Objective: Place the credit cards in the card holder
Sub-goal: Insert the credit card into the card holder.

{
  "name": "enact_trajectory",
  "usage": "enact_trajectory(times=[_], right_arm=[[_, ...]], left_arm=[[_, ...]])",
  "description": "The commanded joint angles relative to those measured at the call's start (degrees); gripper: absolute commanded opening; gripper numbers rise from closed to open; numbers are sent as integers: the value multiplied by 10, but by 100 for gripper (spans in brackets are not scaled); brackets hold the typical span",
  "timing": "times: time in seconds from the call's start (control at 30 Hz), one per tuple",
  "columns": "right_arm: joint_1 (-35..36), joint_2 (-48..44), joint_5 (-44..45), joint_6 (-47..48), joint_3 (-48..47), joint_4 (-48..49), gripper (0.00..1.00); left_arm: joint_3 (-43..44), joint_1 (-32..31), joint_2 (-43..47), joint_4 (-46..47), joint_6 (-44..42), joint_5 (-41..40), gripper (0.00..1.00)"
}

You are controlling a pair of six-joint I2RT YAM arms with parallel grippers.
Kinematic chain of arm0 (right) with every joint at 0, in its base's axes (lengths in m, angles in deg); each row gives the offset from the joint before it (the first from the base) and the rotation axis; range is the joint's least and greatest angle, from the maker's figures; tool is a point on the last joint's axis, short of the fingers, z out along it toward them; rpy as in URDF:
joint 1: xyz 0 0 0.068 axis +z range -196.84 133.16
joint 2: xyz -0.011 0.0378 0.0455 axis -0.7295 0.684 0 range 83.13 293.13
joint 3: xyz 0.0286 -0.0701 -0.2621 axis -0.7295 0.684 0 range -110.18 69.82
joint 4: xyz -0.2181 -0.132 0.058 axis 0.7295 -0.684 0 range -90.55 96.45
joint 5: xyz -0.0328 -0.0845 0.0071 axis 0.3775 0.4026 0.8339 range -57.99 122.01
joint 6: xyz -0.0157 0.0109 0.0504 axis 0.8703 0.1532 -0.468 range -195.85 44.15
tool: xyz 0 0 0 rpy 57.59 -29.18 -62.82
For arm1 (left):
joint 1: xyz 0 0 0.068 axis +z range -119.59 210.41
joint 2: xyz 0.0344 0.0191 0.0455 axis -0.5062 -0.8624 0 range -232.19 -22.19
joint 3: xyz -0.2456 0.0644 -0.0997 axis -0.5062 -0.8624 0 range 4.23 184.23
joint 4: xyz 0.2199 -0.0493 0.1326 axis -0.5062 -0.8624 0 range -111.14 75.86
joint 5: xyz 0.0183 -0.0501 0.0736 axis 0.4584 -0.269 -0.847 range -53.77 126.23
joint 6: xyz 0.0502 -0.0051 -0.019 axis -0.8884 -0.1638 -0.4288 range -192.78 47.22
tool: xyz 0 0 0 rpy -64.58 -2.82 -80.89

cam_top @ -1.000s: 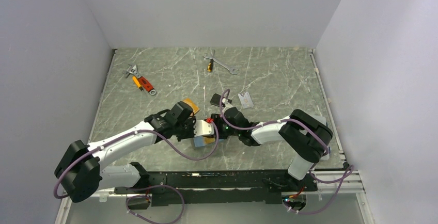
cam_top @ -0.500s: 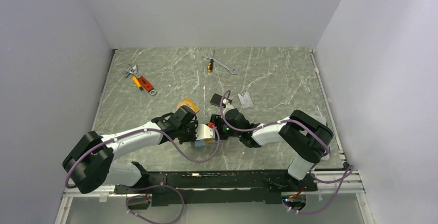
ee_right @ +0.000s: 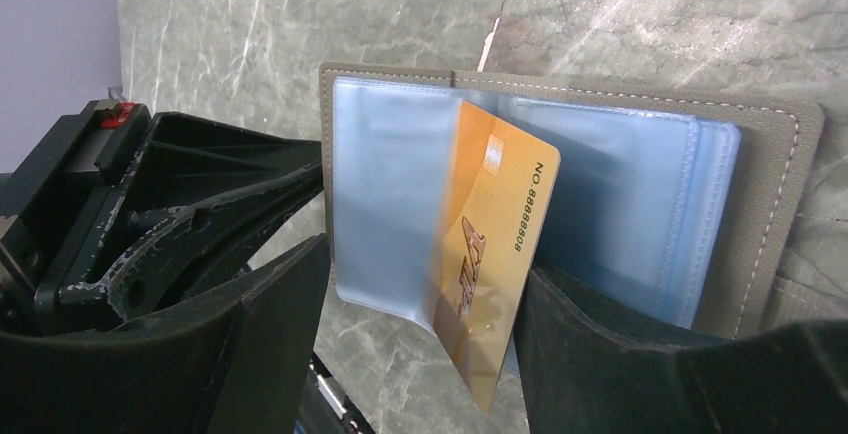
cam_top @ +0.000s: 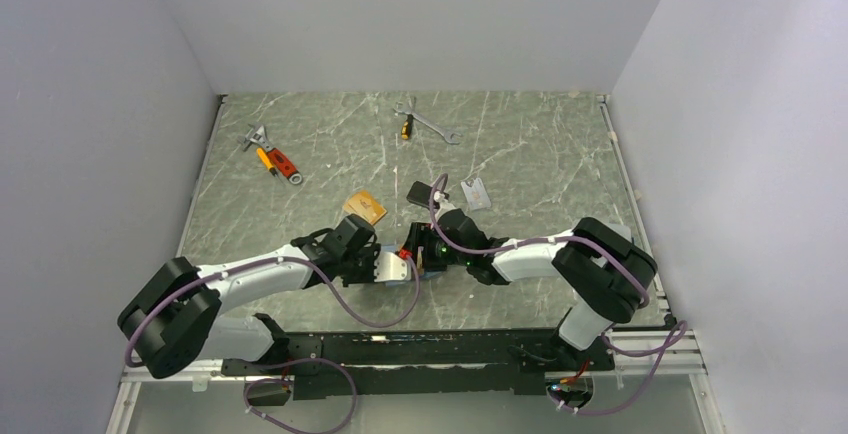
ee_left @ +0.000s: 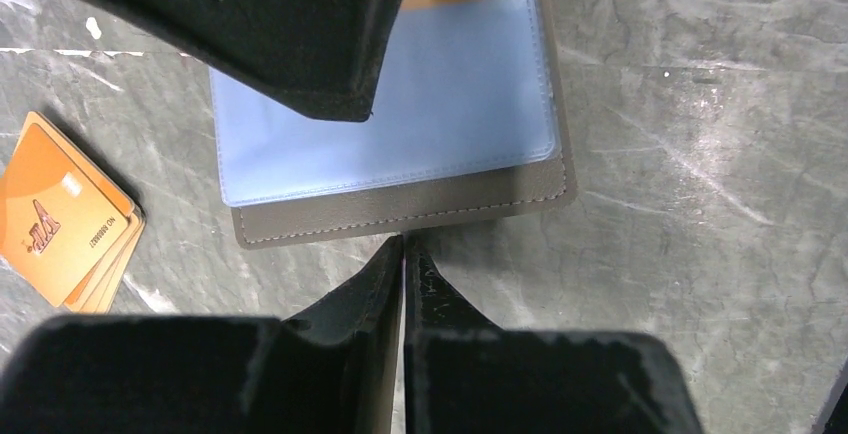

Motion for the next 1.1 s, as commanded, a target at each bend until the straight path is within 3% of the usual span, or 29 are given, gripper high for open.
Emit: enact_trajectory(times=[0.0, 0.13, 0.4, 0.6, 1.07], right_arm=[[-4, 3, 29, 18, 16, -77, 68], [-2, 22, 29, 13, 13, -63, 65], [10, 52, 42, -5, 23, -40, 65], [18, 59, 46, -16, 31, -21, 65], [18, 61, 19, -11, 78, 90, 65]], left_arm=[[-9, -2, 8, 9, -6, 2, 10], [15, -2, 24, -8, 14, -22, 0], [114, 39, 36, -101, 114, 11, 0], [156, 41, -29, -69, 129, 43, 0], [112, -6, -77, -27, 91, 20, 0]])
